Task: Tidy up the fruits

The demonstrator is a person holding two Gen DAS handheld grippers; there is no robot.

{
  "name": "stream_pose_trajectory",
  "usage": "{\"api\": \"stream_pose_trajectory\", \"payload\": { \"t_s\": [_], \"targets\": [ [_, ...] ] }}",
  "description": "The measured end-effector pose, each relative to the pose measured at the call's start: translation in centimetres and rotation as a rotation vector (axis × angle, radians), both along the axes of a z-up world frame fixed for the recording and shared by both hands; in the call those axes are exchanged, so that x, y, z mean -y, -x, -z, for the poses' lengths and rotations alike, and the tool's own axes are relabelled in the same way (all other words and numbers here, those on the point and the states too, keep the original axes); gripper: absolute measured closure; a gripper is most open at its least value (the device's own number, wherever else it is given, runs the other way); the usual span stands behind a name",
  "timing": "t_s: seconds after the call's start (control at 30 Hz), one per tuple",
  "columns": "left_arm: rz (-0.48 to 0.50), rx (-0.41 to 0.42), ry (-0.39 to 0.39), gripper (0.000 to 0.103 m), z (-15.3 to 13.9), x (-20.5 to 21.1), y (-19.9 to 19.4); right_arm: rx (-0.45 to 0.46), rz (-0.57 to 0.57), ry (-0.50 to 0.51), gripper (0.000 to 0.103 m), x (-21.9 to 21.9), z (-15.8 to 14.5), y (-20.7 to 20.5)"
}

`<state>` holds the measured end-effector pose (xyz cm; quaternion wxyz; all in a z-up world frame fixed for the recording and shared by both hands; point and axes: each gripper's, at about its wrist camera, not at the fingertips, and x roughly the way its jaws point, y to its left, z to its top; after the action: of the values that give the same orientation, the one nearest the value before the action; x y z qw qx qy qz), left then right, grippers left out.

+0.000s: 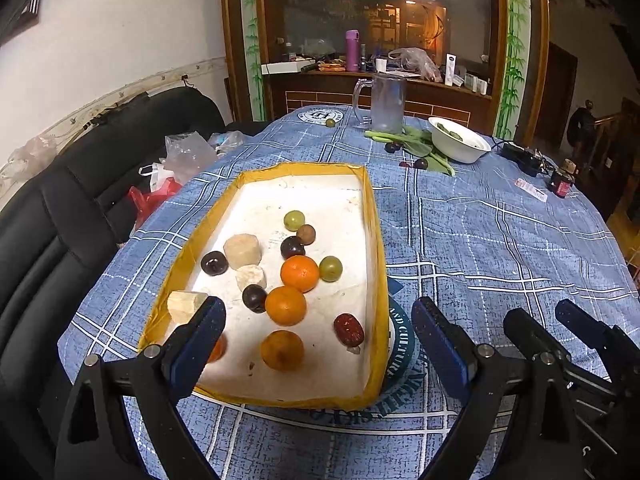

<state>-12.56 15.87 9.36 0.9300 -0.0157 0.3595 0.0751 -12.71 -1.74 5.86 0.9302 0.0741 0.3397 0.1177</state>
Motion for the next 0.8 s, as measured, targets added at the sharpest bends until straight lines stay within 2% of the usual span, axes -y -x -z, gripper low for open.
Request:
{"api": "stream_pose_trajectory", "payload": {
  "t_s": [0.5,0.6,0.67,0.7,0.73,0.8],
  "targets": [
    [-0.015,0.026,-0.007,0.009,-0.2,-0.3,0.4,-0.018,-0.003,0.029,0.023,-0.7,0.5,-0.1],
    [-0.064,0.107,-0.069,0.009,-1.1,-0.1,1.4,-0.017,-0.011,0.035,0.023,-1.1,0.5,0.0],
    [-0.135,0.205,-0.133,0.007,-2.4,0.1,2.8,-0.011,-0.018,0.043,0.023,-1.3,0.5,0.2],
    [-0.175,0.244,-0.157,0.0,-3.0,0.0,3.3,-0.01,-0.022,0.044,0.023,-1.4,0.4,0.2],
    [-0.226,0.311,-0.18,0.0,-3.9,-0.1,4.2,-0.008,-0.024,0.045,0.022,-1.5,0.3,0.3],
    [-0.263,0.412,-0.192,0.0,-5.2,-0.3,5.6,-0.005,-0.029,0.044,0.022,-1.7,0.2,0.5]
  ]
}}
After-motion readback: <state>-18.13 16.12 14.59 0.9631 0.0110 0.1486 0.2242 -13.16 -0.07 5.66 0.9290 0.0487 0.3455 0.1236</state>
